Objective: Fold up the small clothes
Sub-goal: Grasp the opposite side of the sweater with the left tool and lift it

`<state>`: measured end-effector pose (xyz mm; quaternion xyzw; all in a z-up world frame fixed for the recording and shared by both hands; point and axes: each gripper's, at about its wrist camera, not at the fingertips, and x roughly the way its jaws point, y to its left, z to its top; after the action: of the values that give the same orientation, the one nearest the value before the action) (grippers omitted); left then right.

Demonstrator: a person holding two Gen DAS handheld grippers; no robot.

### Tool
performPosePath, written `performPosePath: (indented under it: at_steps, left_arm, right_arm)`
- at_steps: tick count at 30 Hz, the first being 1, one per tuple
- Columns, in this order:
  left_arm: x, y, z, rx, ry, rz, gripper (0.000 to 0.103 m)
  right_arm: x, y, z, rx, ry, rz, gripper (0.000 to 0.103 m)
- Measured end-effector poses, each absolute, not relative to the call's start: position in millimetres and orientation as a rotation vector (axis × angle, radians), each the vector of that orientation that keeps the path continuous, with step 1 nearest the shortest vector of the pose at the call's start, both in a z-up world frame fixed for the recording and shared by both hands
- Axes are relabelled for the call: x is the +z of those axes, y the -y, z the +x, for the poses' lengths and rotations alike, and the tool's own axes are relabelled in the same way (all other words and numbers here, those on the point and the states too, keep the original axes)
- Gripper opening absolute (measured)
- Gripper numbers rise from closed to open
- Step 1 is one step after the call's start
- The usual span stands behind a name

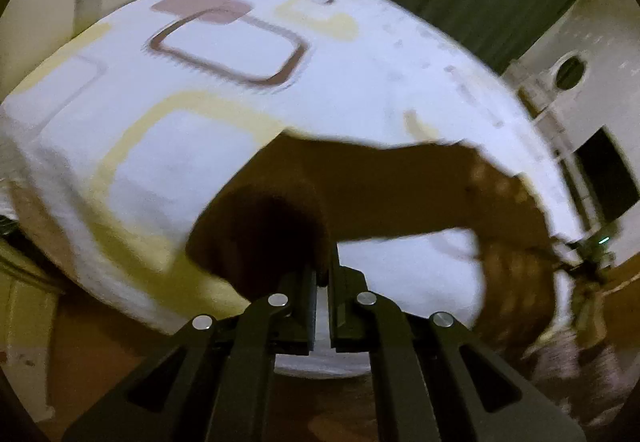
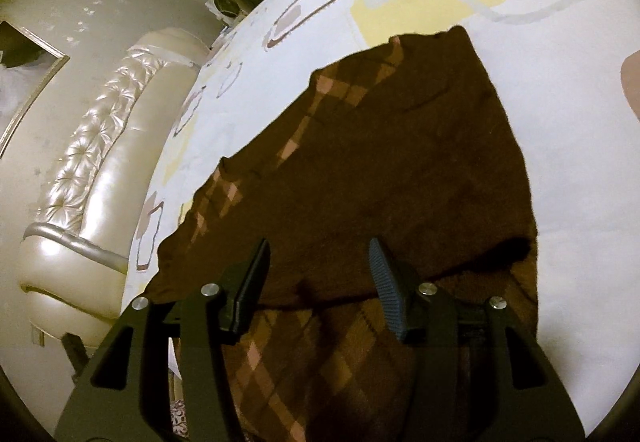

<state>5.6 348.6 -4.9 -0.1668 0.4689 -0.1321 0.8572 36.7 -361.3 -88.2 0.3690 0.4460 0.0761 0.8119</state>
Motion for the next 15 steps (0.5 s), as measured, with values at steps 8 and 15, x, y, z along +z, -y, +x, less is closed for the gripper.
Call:
performPosePath:
  at_steps: [8, 15]
  left_arm:
    - [62, -248, 35, -0.503, -0.918, -0.449, 0.004]
    - [93, -118, 75, -0.712, -0.935, -0.439, 0.004]
  right_arm:
    - [-79, 373, 25, 0.190, -0.920, 0.822, 0.052]
    - [-74, 396, 6, 0.188, -0.874, 0.877, 0.052]
